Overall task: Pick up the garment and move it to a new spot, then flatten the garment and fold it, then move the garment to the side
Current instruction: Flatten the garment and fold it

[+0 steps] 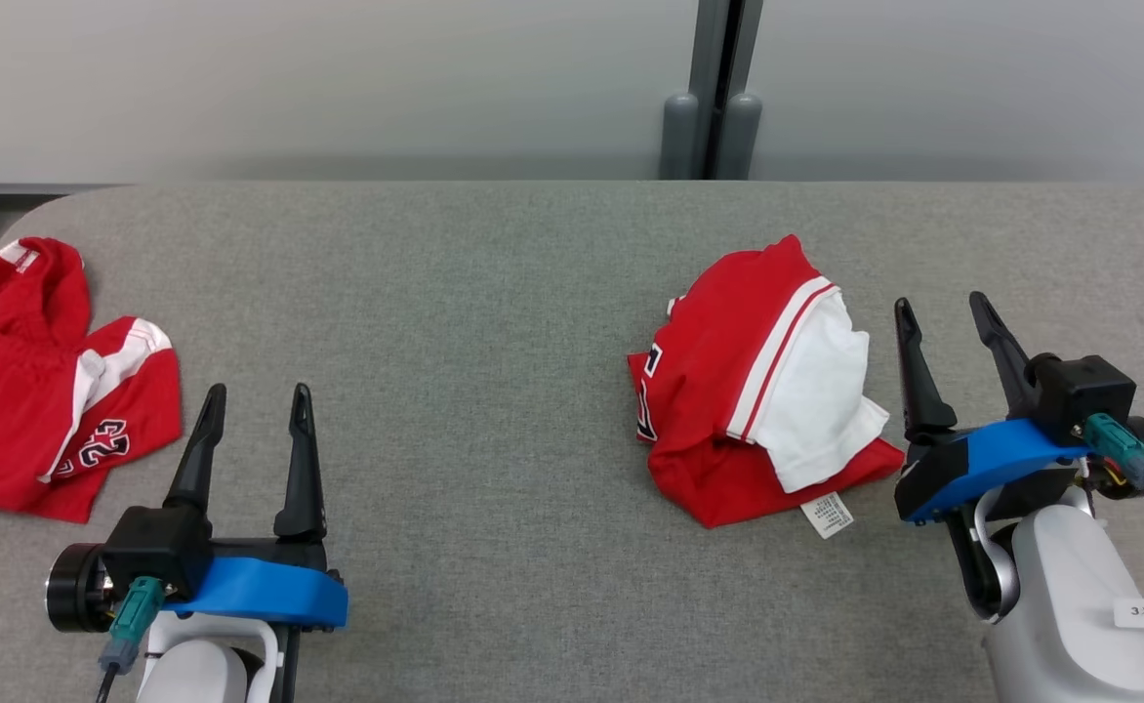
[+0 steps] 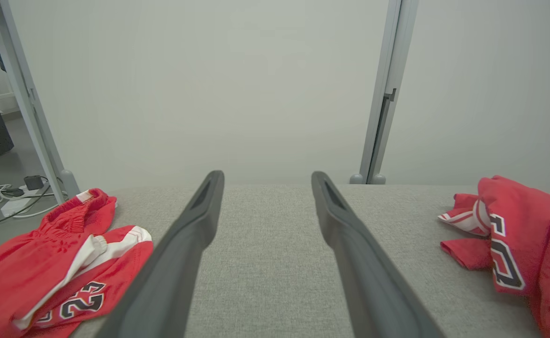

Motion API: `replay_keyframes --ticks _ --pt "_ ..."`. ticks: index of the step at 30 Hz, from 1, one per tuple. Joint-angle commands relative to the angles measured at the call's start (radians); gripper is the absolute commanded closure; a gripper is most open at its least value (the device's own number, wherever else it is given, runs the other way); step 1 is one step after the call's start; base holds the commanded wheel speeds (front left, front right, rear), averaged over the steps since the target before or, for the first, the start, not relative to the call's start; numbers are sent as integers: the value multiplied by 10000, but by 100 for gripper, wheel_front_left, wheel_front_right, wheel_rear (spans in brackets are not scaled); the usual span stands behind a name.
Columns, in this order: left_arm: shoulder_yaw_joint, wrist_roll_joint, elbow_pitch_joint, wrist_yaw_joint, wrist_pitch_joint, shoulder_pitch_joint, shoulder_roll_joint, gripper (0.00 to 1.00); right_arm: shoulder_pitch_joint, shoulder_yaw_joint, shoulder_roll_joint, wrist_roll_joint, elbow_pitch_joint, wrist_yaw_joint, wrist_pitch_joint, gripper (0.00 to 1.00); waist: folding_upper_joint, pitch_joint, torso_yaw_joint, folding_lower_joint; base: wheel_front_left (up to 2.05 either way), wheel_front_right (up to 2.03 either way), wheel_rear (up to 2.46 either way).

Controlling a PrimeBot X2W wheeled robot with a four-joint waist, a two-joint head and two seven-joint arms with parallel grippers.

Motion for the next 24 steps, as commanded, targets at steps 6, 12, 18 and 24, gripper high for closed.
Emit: replay_keyframes --ticks 6,12,18,24 --pt "43 138 12 -107 -47 -453 -244 0 -831 -373 -393 -334 2325 6 -157 0 0 608 428 -1 0 0 0" --pt "108 230 54 -194 -47 -582 -329 0 -1177 -453 -439 -451 3806 6 -346 0 0 783 557 -1 0 0 0" --pt "229 331 83 -276 -47 -669 -415 0 -1504 -410 -361 -511 5135 6 -453 0 0 855 625 -1 0 0 0" --pt "316 418 176 -349 -47 -706 -513 0 -1704 -106 -223 -255 5926 6 -491 73 0 871 610 -1 0 0 0"
